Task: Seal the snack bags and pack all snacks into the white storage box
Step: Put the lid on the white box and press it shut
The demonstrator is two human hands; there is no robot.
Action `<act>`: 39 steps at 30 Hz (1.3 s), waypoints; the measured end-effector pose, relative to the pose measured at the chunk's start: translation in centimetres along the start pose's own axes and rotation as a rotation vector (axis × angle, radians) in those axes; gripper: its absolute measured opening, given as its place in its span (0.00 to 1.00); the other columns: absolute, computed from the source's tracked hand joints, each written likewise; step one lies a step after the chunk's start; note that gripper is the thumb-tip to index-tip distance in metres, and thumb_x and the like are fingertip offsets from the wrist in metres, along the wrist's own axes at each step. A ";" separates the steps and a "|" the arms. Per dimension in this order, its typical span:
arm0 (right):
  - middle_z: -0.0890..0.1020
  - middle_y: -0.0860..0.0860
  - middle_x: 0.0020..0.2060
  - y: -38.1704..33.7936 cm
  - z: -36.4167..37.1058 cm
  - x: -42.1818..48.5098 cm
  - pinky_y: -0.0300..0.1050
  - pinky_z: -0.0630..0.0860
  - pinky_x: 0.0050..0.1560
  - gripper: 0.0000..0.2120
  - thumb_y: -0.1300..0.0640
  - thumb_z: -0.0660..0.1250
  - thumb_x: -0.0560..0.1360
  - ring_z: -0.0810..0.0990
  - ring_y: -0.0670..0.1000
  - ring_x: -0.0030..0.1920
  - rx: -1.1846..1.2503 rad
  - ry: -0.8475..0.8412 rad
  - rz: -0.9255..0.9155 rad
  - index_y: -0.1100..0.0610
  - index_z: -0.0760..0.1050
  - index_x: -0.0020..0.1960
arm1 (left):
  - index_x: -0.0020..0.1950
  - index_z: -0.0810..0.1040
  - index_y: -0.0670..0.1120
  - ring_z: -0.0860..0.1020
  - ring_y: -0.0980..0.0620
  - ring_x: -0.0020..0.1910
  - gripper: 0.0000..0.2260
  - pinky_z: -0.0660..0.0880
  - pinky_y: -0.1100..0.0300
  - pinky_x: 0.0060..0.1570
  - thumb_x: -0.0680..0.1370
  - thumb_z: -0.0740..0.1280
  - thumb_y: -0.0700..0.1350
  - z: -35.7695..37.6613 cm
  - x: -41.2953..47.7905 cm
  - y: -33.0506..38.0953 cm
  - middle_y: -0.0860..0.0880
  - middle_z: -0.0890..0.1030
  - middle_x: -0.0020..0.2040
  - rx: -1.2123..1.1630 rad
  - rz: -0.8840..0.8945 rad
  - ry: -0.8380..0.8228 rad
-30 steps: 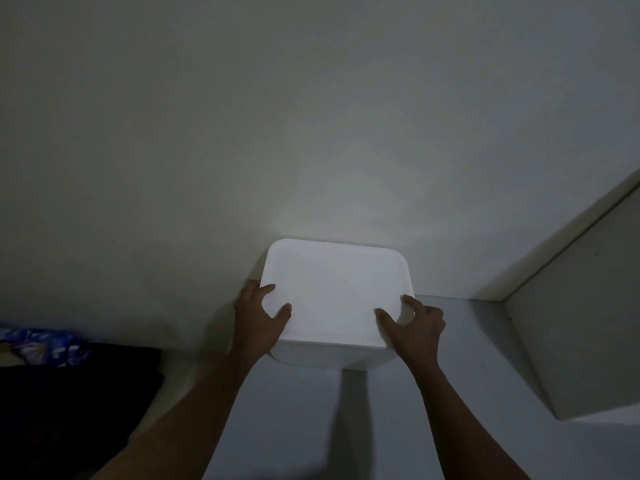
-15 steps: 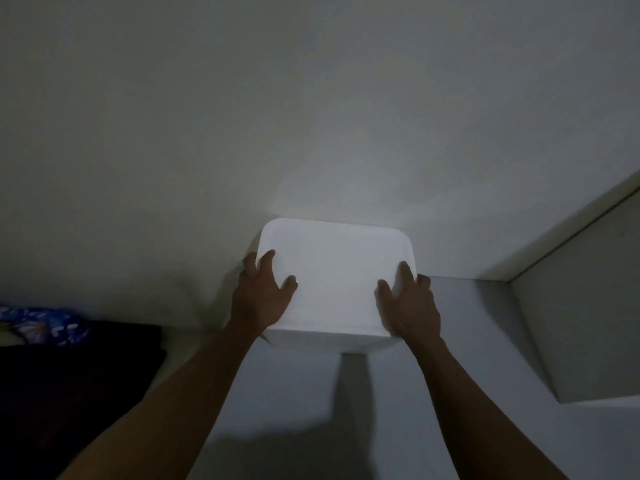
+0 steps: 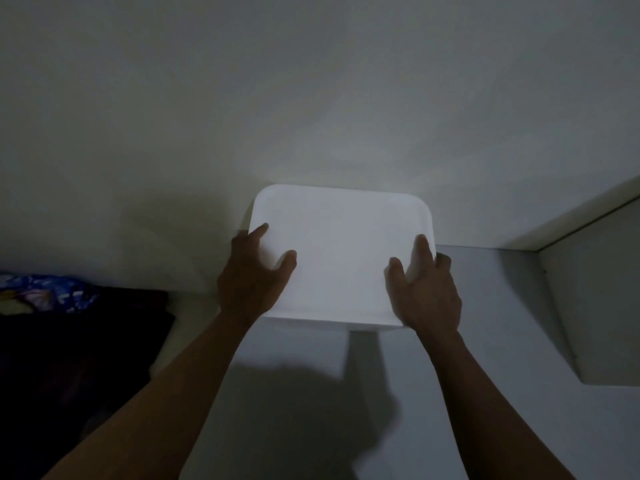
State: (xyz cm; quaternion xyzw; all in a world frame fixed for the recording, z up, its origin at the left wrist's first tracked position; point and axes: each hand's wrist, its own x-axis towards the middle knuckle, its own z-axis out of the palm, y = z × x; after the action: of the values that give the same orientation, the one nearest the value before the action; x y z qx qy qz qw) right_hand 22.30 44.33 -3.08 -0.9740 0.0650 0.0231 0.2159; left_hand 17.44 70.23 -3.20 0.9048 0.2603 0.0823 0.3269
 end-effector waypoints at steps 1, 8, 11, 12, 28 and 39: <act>0.68 0.57 0.67 0.0 -0.1 0.0 0.57 0.75 0.53 0.32 0.34 0.54 0.77 0.76 0.61 0.60 0.004 -0.003 0.000 0.45 0.52 0.77 | 0.72 0.64 0.59 0.72 0.47 0.68 0.32 0.71 0.47 0.63 0.71 0.68 0.64 0.0 0.0 0.0 0.52 0.66 0.73 0.005 0.009 0.000; 0.68 0.59 0.66 -0.4 -0.5 0.1 0.58 0.73 0.52 0.30 0.35 0.54 0.77 0.74 0.64 0.58 -0.004 -0.034 -0.025 0.47 0.53 0.75 | 0.79 0.53 0.55 0.68 0.38 0.70 0.39 0.70 0.41 0.64 0.74 0.67 0.64 0.3 1.8 0.2 0.44 0.61 0.76 0.093 0.023 -0.095; 0.66 0.56 0.67 -0.8 -0.4 1.2 0.64 0.73 0.56 0.30 0.34 0.53 0.76 0.72 0.63 0.60 -0.048 -0.028 -0.030 0.46 0.53 0.74 | 0.78 0.56 0.52 0.61 0.37 0.74 0.38 0.69 0.40 0.65 0.74 0.65 0.65 0.8 3.2 0.3 0.44 0.54 0.79 0.205 0.125 -0.101; 0.65 0.55 0.67 -1.2 -0.4 1.9 0.64 0.73 0.57 0.30 0.34 0.53 0.76 0.72 0.63 0.60 -0.035 -0.034 -0.032 0.45 0.53 0.73 | 0.79 0.56 0.51 0.60 0.37 0.75 0.39 0.69 0.40 0.66 0.74 0.65 0.66 0.9 4.0 0.4 0.44 0.53 0.80 0.204 0.146 -0.103; 0.75 0.68 0.65 -2.0 -0.7 12.0 0.48 0.69 0.63 0.33 0.42 0.50 0.84 0.74 0.64 0.66 0.504 -0.142 0.380 0.72 0.71 0.66 | 0.68 0.72 0.36 0.71 0.36 0.67 0.29 0.67 0.49 0.66 0.82 0.54 0.60 2.0 11.6 1.5 0.34 0.73 0.67 -0.070 -0.248 -0.090; 0.78 0.69 0.61 -1.3 -0.1 11.9 0.51 0.71 0.63 0.35 0.39 0.49 0.83 0.76 0.65 0.63 0.488 -0.102 0.328 0.70 0.75 0.61 | 0.60 0.78 0.39 0.75 0.36 0.61 0.28 0.71 0.48 0.63 0.79 0.57 0.62 1.9 12.2 1.1 0.36 0.78 0.62 -0.106 -0.302 -0.093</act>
State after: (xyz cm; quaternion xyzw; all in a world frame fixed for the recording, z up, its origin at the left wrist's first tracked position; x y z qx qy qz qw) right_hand 34.30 44.02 -3.30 -0.8673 0.2141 0.0904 0.4402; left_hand 28.88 74.90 -4.25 0.8396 0.3734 0.0037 0.3946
